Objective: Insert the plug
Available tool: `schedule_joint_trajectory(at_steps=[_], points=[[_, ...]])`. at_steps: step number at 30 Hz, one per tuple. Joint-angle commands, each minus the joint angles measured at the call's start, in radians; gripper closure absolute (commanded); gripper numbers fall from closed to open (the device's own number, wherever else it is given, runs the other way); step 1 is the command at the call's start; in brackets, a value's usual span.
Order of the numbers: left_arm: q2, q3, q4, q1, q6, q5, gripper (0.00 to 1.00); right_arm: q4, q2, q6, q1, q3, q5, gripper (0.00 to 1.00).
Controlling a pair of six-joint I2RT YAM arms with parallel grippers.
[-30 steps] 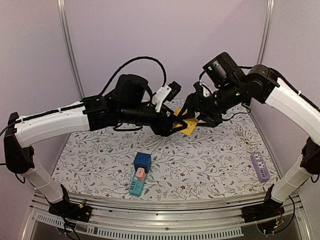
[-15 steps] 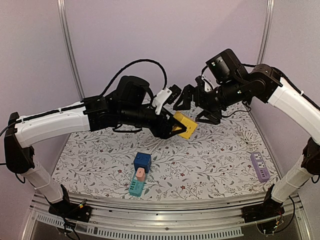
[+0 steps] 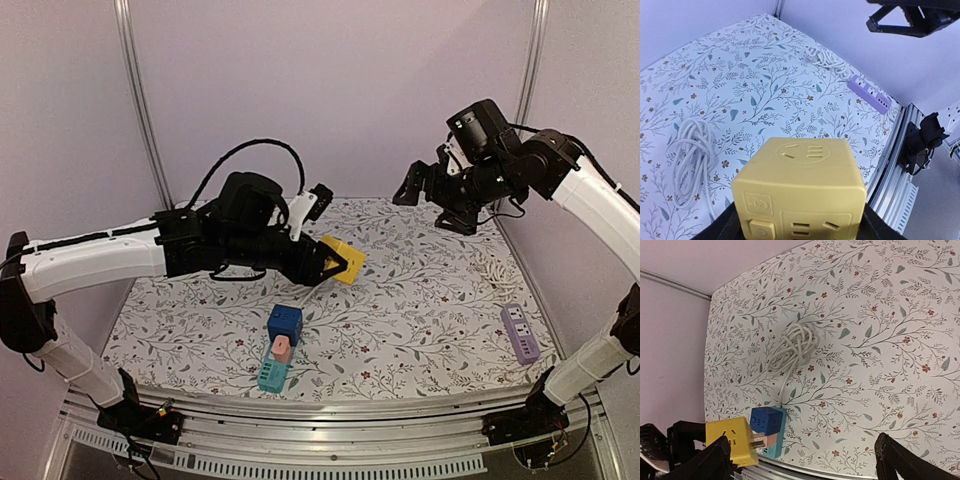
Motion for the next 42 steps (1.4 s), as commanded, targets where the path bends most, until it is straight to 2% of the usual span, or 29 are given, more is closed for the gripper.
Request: schedule_joint_trajectory(at_steps=[1,8,11,14,18,22,29,37,42], points=[[-0.097,-0.047,0.039,0.018,-0.047,-0.113,1.0,-0.073,-0.061,-0.108,-0.166,-0.095,0.058,0.01],[-0.172,-0.1,-0.023,0.017,-0.074,-0.157,1.0,-0.06,-0.086,-0.234,-0.449,-0.302,0.063,0.01],[-0.195,-0.124,-0.056,0.013,-0.095,-0.232,1.0,-0.038,-0.07,-0.242,-0.611,-0.403,0.0,0.01],[-0.205,-0.123,-0.128,0.008,-0.12,-0.309,1.0,-0.004,-0.052,-0.25,-0.697,-0.466,-0.013,0.01],[-0.209,-0.124,-0.179,0.005,-0.147,-0.346,1.0,-0.027,0.018,-0.234,-0.746,-0.498,0.05,0.01],[-0.223,-0.144,-0.191,0.006,-0.168,-0.385,1.0,0.031,0.068,-0.241,-0.789,-0.594,0.028,0.01],[-0.226,-0.163,-0.195,0.005,-0.172,-0.388,1.0,0.109,0.052,-0.205,-0.836,-0.76,0.0,0.01],[-0.195,-0.159,-0.189,0.004,-0.157,-0.369,1.0,0.142,0.039,-0.205,-0.87,-0.855,0.045,0.01],[-0.171,-0.141,-0.186,0.004,-0.148,-0.36,1.0,0.155,0.06,-0.219,-0.88,-0.845,0.06,0.01]])
